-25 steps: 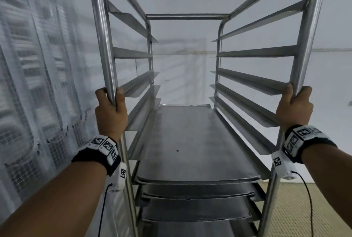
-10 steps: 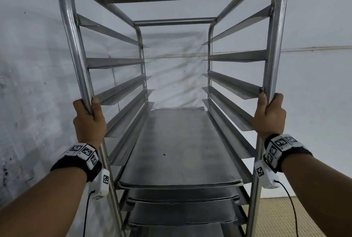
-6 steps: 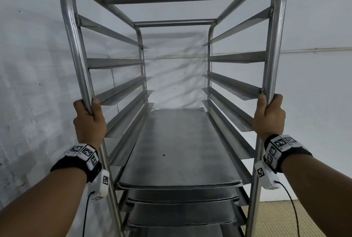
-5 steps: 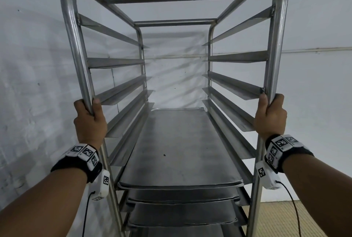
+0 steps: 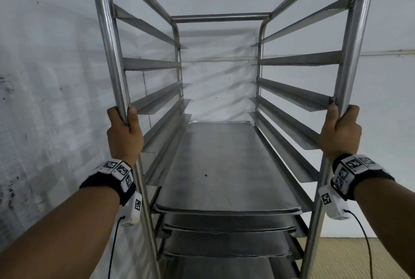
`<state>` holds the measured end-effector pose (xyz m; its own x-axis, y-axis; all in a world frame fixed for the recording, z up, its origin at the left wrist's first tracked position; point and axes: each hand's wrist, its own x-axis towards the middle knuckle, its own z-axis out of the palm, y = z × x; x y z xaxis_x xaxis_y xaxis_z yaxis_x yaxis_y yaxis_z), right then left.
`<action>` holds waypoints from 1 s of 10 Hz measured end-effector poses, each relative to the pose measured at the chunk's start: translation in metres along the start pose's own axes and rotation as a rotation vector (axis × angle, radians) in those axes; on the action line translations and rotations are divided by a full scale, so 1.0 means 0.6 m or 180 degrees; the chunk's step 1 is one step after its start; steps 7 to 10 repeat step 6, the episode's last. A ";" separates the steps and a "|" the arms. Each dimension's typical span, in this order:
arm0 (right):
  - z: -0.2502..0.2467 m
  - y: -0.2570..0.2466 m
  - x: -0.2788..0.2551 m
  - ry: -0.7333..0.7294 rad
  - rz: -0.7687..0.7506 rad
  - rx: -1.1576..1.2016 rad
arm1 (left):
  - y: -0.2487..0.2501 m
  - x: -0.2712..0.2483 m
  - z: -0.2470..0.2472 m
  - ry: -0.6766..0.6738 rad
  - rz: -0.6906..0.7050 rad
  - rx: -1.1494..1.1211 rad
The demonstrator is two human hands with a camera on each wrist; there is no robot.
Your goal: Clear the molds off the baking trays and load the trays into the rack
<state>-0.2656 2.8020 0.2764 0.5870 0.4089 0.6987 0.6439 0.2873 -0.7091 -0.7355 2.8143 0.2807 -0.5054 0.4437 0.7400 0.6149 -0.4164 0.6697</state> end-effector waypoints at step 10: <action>-0.010 -0.096 -0.104 -0.0982 0.0978 -0.0476 | 0.143 -0.084 0.017 -0.1326 -0.1408 0.0735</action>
